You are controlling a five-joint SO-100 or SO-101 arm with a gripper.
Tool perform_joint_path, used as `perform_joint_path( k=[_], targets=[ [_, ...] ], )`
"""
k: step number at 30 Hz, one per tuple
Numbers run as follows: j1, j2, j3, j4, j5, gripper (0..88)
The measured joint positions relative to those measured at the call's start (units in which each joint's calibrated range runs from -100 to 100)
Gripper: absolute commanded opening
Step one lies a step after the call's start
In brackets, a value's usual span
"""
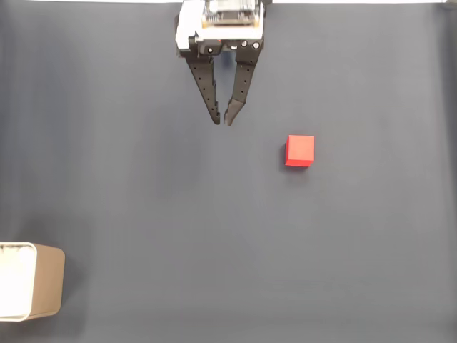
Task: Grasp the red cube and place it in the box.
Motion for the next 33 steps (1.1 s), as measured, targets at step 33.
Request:
perform_joint_path(
  k=[33],
  targets=[
    [-7.0,17.8,-5.8,4.1,3.6,1.5]
  ],
)
